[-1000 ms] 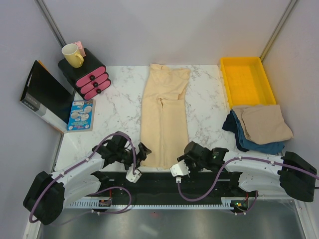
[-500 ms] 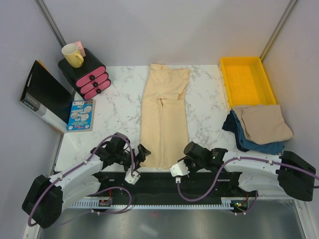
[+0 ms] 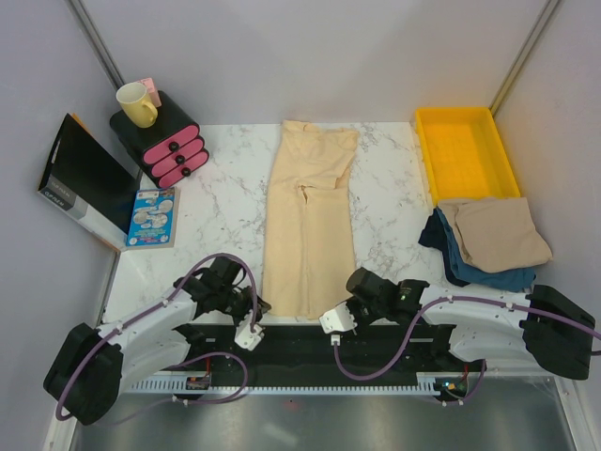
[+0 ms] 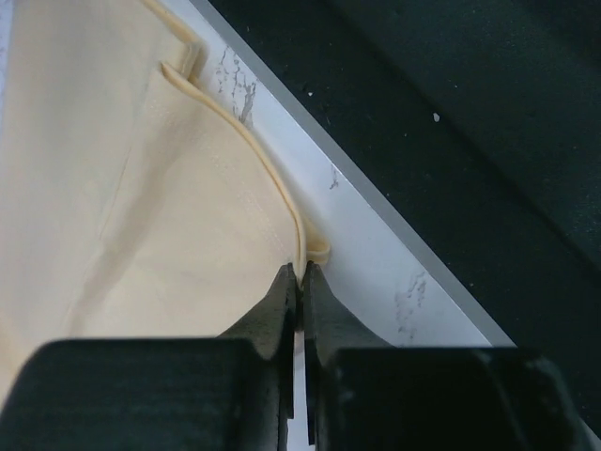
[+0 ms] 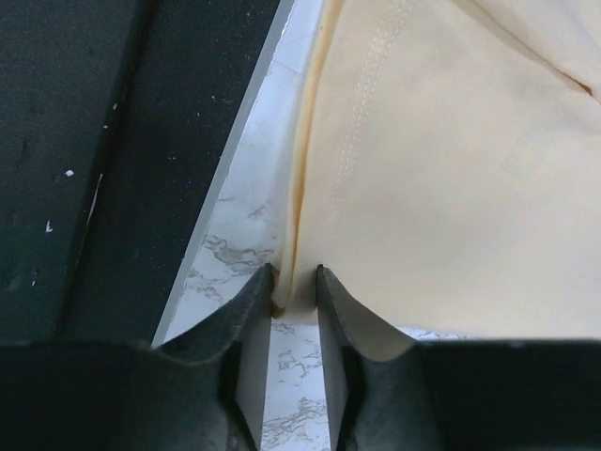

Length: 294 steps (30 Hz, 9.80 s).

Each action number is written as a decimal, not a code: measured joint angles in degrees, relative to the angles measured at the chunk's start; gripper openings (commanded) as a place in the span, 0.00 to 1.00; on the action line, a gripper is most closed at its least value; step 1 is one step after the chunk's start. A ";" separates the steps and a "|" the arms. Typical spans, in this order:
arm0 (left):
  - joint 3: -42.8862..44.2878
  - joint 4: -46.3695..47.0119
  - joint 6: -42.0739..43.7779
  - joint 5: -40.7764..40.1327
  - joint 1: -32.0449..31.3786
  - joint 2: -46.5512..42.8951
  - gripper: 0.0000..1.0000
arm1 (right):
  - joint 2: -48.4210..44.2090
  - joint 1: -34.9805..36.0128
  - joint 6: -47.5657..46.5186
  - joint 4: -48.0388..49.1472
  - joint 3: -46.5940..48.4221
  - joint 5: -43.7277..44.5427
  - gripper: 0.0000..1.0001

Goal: Fold and stack the t-shirts
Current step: Grab the bottom of the folded rectangular tshirt with both arms, then fold the folded rectangular tshirt in 1/3 of the way

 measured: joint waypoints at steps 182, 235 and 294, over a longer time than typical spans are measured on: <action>3.10 17.73 3.23 9.49 15.37 12.13 0.89 | 21.14 -11.37 6.56 -7.74 23.50 3.10 0.65; 11.76 21.33 2.99 1.53 12.79 25.20 0.63 | 14.60 -17.07 2.69 -7.56 26.14 -1.25 0.70; 13.94 21.84 0.35 0.50 10.69 27.50 0.62 | 31.98 -22.38 6.58 -4.72 33.29 1.95 0.61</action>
